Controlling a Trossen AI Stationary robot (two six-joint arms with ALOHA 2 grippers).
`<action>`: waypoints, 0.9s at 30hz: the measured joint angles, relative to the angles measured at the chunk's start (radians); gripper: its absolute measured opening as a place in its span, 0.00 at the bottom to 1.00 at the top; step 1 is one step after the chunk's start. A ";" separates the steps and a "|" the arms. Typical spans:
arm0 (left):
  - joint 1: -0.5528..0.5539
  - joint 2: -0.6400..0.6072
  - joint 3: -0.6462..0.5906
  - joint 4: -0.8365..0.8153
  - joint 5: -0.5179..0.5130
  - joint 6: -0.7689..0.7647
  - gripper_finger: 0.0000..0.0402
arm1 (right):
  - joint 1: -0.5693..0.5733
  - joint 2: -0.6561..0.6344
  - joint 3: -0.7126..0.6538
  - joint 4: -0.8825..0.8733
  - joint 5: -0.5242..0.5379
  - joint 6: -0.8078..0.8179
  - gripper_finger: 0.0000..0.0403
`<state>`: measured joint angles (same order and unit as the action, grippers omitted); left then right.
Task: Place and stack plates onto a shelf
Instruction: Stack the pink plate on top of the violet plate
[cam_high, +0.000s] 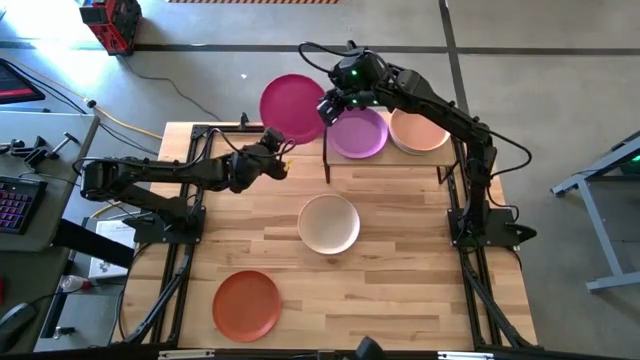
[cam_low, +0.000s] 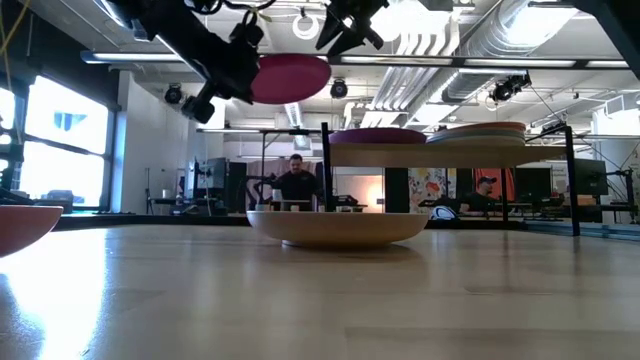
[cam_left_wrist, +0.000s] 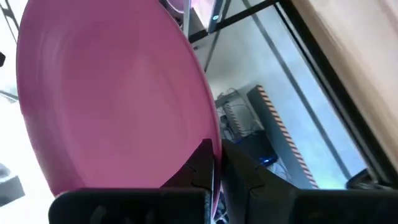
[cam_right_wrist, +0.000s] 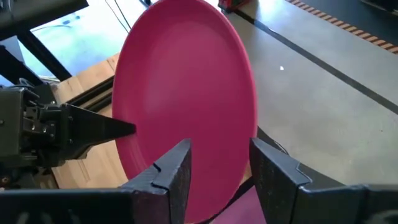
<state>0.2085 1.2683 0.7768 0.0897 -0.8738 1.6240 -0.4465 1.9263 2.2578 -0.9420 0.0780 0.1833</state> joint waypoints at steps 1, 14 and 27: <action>0.000 0.000 0.000 0.005 0.001 0.013 0.01 | 0.000 0.000 0.000 0.000 0.000 0.000 0.34; -0.029 0.000 0.000 0.099 0.010 0.024 0.01 | 0.000 0.000 0.000 -0.003 0.000 0.045 0.34; -0.039 0.000 0.000 0.108 0.053 -0.017 0.01 | -0.003 0.000 0.000 -0.013 0.043 0.079 0.17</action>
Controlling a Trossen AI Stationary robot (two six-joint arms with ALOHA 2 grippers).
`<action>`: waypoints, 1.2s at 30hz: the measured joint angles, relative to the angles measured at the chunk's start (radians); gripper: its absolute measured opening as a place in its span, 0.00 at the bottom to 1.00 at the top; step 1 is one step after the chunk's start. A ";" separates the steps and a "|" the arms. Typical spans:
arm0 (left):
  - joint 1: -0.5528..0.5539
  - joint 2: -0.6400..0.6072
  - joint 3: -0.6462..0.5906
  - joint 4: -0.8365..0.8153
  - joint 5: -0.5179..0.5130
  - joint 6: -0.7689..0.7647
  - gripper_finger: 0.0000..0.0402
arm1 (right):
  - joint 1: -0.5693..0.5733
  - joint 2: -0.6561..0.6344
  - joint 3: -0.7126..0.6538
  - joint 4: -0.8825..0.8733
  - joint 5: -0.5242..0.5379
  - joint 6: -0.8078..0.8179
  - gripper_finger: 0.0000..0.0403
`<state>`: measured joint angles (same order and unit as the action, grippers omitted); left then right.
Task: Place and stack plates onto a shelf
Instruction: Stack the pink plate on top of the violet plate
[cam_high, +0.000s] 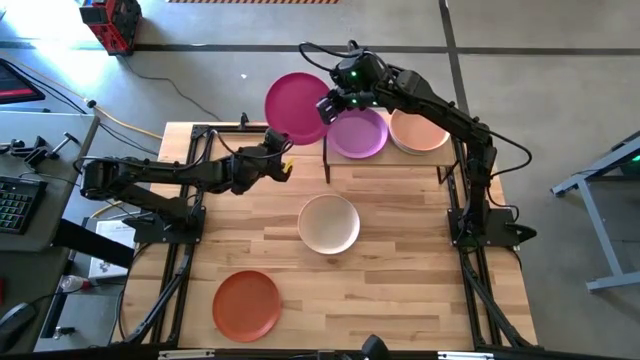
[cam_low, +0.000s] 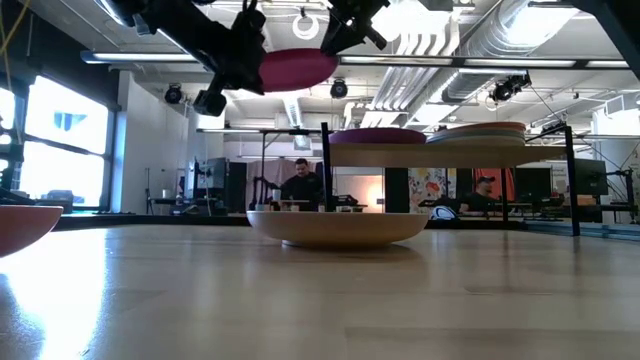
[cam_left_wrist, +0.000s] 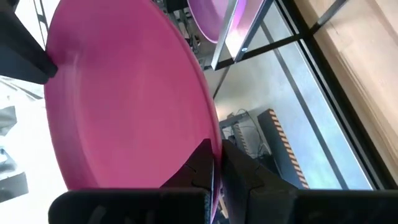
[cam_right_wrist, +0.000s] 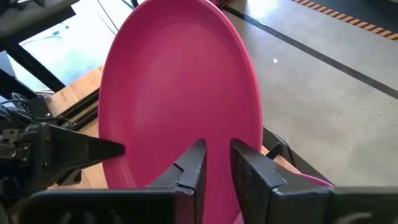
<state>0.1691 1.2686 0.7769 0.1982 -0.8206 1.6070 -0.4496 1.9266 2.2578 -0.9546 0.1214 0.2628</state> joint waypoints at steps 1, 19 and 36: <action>0.000 0.000 0.000 0.007 0.002 0.001 0.01 | 0.000 0.000 0.000 0.000 0.001 0.006 0.16; -0.002 0.000 0.000 0.044 0.038 0.001 0.06 | -0.003 0.007 0.001 -0.060 0.035 0.049 0.02; 0.000 0.000 0.000 0.026 0.049 -0.023 0.04 | -0.004 0.007 0.000 -0.103 0.105 0.077 0.00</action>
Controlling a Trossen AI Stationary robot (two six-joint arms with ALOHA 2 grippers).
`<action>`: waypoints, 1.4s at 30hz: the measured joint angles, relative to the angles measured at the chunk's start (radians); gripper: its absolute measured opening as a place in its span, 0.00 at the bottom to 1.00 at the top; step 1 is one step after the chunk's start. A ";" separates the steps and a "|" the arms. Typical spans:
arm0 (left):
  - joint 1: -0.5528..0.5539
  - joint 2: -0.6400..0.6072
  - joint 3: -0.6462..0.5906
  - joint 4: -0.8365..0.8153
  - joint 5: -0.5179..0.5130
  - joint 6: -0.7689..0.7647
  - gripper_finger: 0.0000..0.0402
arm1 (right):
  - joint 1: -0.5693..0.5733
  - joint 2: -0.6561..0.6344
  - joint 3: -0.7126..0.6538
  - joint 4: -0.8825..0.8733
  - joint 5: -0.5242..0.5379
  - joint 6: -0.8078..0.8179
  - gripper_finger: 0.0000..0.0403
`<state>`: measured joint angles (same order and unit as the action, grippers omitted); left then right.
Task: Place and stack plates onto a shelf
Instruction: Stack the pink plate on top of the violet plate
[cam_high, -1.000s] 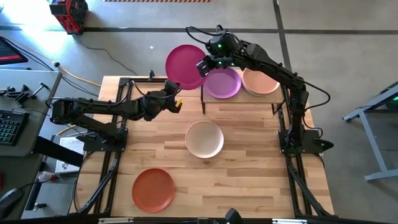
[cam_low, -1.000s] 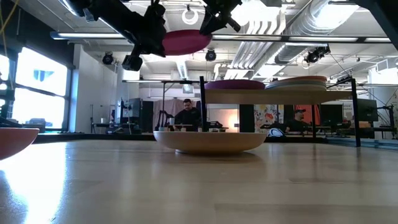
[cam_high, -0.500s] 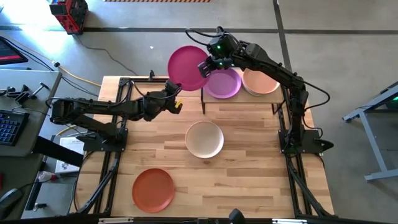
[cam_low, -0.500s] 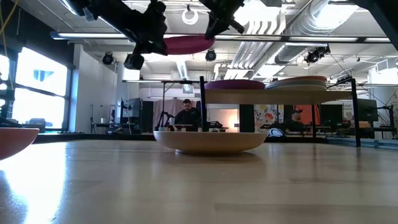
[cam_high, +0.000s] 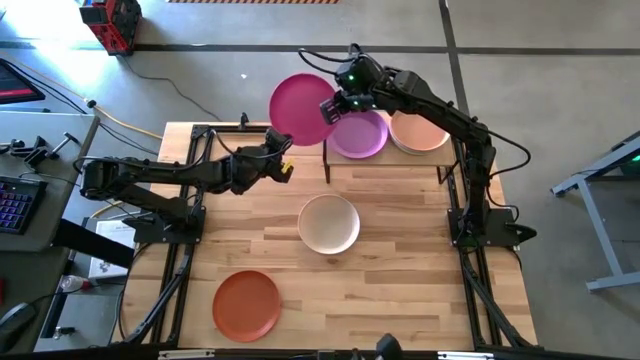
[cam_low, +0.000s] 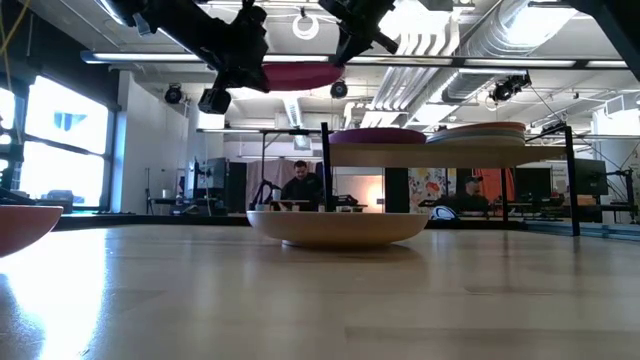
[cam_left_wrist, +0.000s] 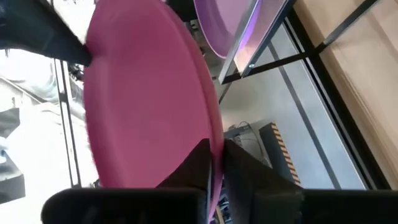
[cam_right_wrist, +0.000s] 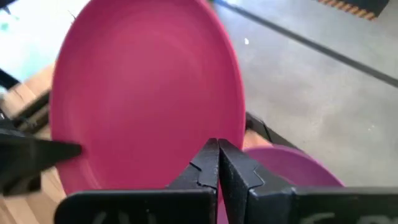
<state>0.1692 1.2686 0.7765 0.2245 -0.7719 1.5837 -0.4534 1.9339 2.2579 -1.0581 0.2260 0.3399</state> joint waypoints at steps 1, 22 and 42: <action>0.000 0.000 0.000 0.000 -0.001 0.000 0.03 | -0.001 0.000 0.000 0.017 0.006 0.001 0.00; 0.033 0.000 0.000 -0.027 -0.002 -0.018 0.02 | -0.058 -0.005 0.000 0.153 -0.130 -0.031 0.00; 0.035 -0.001 0.002 -0.024 -0.016 -0.037 0.02 | -0.138 -0.016 0.000 0.329 -0.211 -0.106 0.00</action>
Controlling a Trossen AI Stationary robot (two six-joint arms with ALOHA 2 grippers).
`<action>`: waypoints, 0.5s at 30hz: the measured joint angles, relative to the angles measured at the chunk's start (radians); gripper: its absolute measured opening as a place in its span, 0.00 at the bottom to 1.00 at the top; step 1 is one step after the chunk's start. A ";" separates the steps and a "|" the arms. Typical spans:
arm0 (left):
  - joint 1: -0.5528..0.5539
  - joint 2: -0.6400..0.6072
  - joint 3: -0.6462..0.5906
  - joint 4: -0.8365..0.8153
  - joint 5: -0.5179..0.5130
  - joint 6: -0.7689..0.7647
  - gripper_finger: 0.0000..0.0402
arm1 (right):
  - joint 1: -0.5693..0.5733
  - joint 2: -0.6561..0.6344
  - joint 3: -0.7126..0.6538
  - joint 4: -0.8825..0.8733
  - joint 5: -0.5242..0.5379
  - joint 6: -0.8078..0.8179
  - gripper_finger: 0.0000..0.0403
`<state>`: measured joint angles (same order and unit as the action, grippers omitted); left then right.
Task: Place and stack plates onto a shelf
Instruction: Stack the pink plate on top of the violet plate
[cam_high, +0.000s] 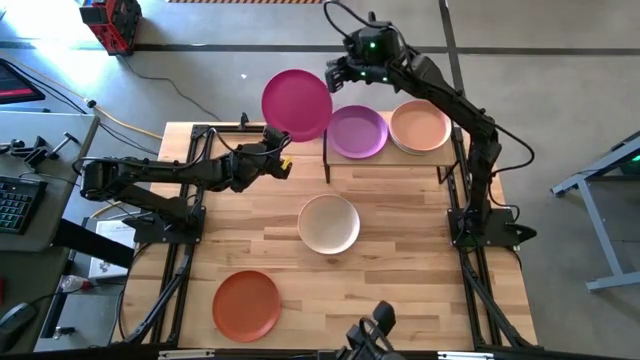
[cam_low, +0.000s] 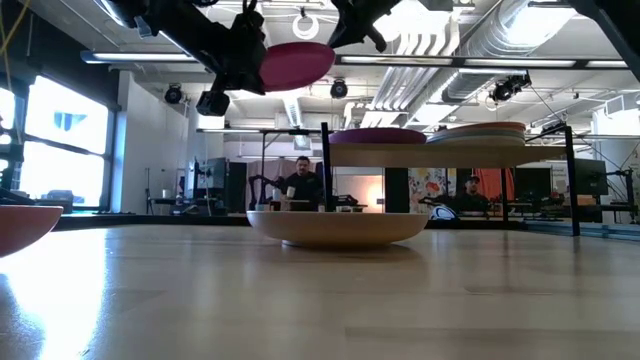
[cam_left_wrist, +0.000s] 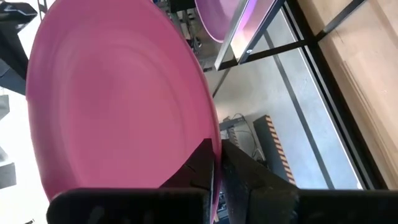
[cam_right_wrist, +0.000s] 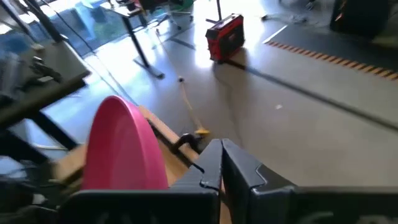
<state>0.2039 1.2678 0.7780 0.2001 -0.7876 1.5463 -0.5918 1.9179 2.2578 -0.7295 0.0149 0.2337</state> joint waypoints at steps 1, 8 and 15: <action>0.000 0.000 0.000 0.000 0.000 0.000 0.02 | -0.008 0.000 0.000 0.000 -0.031 0.014 0.00; 0.006 0.001 0.000 0.000 0.000 0.000 0.02 | -0.039 -0.008 0.000 0.046 -0.092 0.046 0.12; 0.014 0.001 0.000 -0.002 -0.001 0.000 0.02 | -0.038 -0.018 0.000 0.027 -0.111 0.138 0.27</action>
<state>0.2184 1.2686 0.7776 0.1986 -0.7883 1.5463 -0.6300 1.9003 2.2578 -0.7024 -0.0957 0.3722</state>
